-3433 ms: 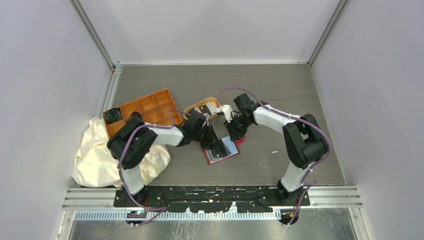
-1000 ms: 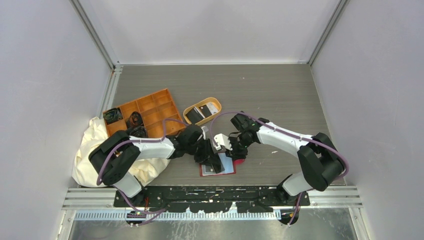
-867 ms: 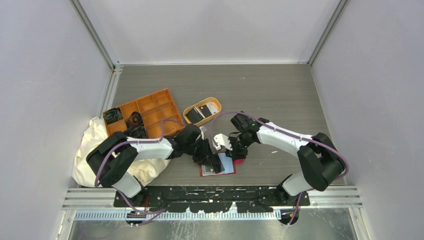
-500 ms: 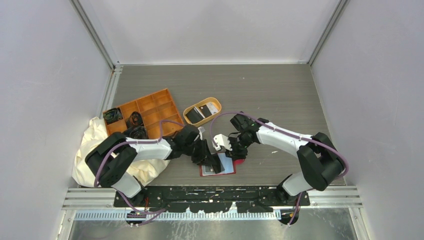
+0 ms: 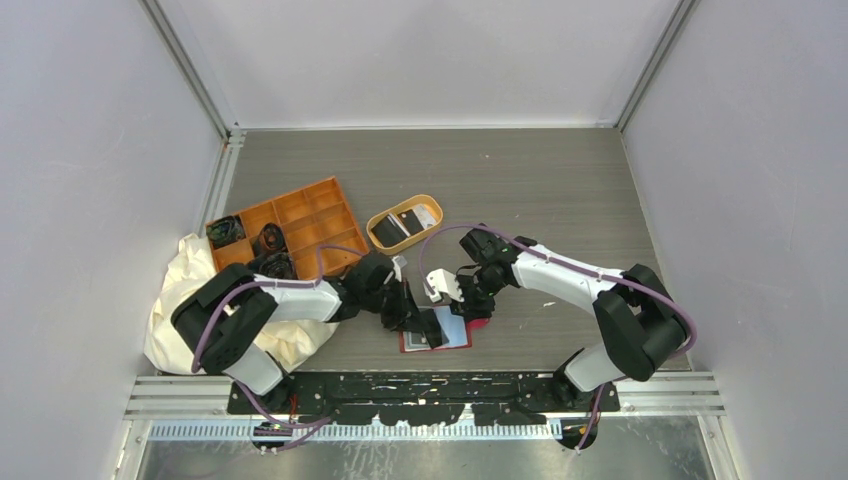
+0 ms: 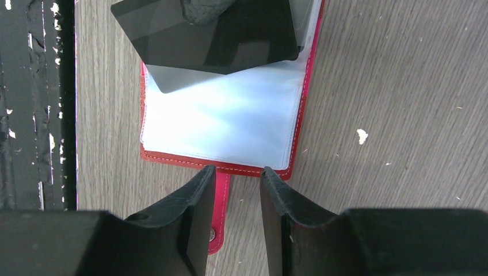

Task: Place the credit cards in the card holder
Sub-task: Insert the credit card into the card holder.

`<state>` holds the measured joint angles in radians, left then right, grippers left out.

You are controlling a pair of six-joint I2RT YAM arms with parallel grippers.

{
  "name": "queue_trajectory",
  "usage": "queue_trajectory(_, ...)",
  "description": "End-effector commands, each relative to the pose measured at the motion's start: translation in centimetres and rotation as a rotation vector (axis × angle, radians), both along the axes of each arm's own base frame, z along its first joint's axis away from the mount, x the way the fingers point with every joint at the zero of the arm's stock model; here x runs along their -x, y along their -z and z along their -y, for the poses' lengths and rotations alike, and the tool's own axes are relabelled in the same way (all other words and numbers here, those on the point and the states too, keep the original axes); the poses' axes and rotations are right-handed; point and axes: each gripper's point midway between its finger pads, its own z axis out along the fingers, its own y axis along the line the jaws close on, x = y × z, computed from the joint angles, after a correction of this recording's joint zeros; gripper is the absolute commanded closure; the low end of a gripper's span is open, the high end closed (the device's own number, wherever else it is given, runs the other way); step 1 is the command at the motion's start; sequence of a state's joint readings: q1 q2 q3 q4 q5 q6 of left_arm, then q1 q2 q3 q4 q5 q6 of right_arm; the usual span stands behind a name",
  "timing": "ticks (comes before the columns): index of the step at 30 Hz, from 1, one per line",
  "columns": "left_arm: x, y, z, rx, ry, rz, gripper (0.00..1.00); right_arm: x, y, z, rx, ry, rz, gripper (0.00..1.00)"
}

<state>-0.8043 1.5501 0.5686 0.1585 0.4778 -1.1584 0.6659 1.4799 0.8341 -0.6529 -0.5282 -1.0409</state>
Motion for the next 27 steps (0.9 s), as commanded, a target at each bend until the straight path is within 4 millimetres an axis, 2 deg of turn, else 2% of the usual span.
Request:
queue_trajectory(1, -0.1, 0.0, 0.5, 0.03, 0.05, -0.019, 1.0, -0.8, -1.0, -0.9, -0.028, -0.008, 0.032, 0.6)
queue_trajectory(15, 0.3, 0.7, 1.5, 0.031, 0.176, -0.077, 1.0, -1.2, -0.5, -0.6, 0.013, 0.002, 0.037, 0.61)
queue_trajectory(20, -0.2, 0.9, 1.6, 0.021, 0.184, -0.04, 1.0, -1.3, -0.5, -0.7, 0.023, 0.017, 0.03, 0.62)
queue_trajectory(27, -1.4, 1.0, 2.1, 0.017, 0.233, 0.038, 1.0, -1.1, -1.5, -1.3, -0.009, 0.033, 0.011, 0.62)
